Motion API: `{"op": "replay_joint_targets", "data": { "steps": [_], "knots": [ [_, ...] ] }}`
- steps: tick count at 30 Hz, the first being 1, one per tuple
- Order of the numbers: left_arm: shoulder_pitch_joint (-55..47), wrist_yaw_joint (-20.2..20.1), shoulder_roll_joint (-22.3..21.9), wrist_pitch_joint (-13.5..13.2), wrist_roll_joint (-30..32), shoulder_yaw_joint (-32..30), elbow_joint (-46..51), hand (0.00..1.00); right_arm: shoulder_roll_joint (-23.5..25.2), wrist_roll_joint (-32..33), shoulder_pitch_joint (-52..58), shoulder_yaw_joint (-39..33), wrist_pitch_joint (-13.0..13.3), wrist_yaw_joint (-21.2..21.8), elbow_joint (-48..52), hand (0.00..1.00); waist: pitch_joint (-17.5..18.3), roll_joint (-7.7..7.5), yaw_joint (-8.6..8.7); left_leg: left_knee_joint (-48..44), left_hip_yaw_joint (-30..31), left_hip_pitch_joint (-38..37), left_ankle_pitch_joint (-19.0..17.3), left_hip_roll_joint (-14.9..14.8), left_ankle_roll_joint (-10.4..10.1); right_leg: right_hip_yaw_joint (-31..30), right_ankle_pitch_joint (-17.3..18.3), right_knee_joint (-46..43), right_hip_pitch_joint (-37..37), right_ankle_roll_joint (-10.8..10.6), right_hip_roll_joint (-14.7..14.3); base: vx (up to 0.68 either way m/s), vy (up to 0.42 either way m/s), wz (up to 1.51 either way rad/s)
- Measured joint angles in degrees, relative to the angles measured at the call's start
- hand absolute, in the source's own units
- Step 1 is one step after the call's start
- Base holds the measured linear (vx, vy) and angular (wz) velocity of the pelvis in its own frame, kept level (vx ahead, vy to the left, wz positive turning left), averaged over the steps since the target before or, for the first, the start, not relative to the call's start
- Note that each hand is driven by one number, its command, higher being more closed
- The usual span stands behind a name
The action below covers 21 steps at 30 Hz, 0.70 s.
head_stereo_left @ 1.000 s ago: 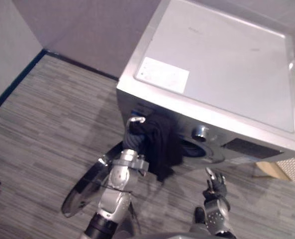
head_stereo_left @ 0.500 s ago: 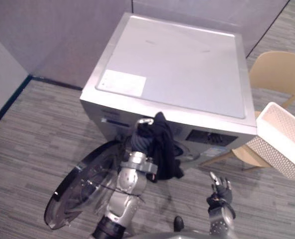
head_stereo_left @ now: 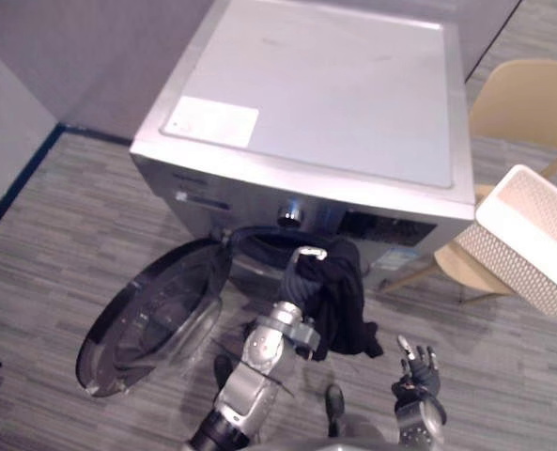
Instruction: Pick up the laundry basket with both hands and put the clothes into the washing machine.
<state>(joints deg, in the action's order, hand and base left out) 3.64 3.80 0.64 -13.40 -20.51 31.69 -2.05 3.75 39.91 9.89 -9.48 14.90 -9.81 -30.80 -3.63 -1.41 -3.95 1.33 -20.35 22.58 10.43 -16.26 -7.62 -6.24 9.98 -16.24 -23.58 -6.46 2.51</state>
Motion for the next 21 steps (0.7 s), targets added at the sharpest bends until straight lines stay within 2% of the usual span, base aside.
{"op": "replay_joint_targets", "data": {
  "steps": [3, 7, 9, 13, 15, 17, 21],
  "knots": [
    [7.38, 1.11, -0.11, 0.08, 1.56, -0.87, -6.18, 1.00, -0.18, -0.02, -0.92, 2.29, 0.18, -0.21, 3.26, 0.00, -2.80, -0.03, 0.39, -2.61, 0.66, 4.46, -0.12, 0.76, 0.27, -0.07, 0.67, -3.61, -4.86, -0.32, 0.96, -0.08, 0.015, 0.10],
    [18.44, 4.83, -1.84, 0.20, 2.42, -4.85, -15.37, 1.00, -0.27, 0.02, -3.54, 4.83, 1.22, -0.41, 9.53, 0.00, -6.63, -0.21, 2.70, -8.27, 1.44, 11.24, -1.26, 0.53, 1.81, -0.17, 0.76, -6.82, -10.29, -0.46, 1.49, -0.07, 0.012, 0.04],
    [26.33, 8.00, -2.96, 0.28, 2.70, -9.06, -21.56, 1.00, -0.22, 0.02, -4.44, 6.40, 2.58, -0.71, 13.42, 0.00, -8.81, -0.38, 4.13, -12.34, 1.56, 15.98, -2.60, -0.02, 2.36, -0.65, 0.69, -8.70, -14.36, -0.58, 1.54, -0.07, 0.019, -0.07],
    [38.25, 12.78, -2.66, 0.51, 2.55, -17.92, -29.95, 1.00, 0.21, 0.25, -5.79, 8.35, 3.03, -1.85, 16.76, 0.00, -12.20, -0.80, 6.48, -18.59, 1.11, 23.24, -5.14, -1.74, 3.22, -2.25, -0.49, -9.53, -20.09, -1.74, 0.86, -0.05, 0.023, -0.24],
    [43.76, 14.19, -1.80, 0.59, 0.30, -21.74, -32.51, 1.00, 0.34, 0.67, -6.00, 9.02, 3.95, -2.58, 18.20, 0.00, -14.19, -1.52, 6.69, -21.47, 0.21, 26.51, -6.37, -3.00, 3.69, -3.43, -1.67, -9.14, -22.84, -2.37, 0.24, -0.04, 0.031, -0.41],
    [47.50, 14.39, -0.87, 0.37, -1.83, -24.71, -34.52, 1.00, 0.31, 0.79, -6.32, 9.34, 4.92, -2.60, 19.37, 0.00, -15.12, -1.62, 7.00, -23.69, 0.03, 29.86, -7.25, -4.19, 4.06, -3.92, -2.73, -8.47, -25.13, -2.41, -0.50, -0.03, 0.027, -0.36],
    [58.16, 15.23, 3.91, -0.25, -10.00, -31.07, -41.94, 1.00, 0.35, 1.47, -9.47, 9.32, 6.26, -2.55, 19.44, 0.00, -19.01, -3.64, 7.63, -30.94, -0.63, 38.78, -10.94, -7.90, 4.62, -5.48, -4.01, -8.52, -32.07, -2.98, -2.53, -0.03, 0.037, -0.51]
  ]
}}
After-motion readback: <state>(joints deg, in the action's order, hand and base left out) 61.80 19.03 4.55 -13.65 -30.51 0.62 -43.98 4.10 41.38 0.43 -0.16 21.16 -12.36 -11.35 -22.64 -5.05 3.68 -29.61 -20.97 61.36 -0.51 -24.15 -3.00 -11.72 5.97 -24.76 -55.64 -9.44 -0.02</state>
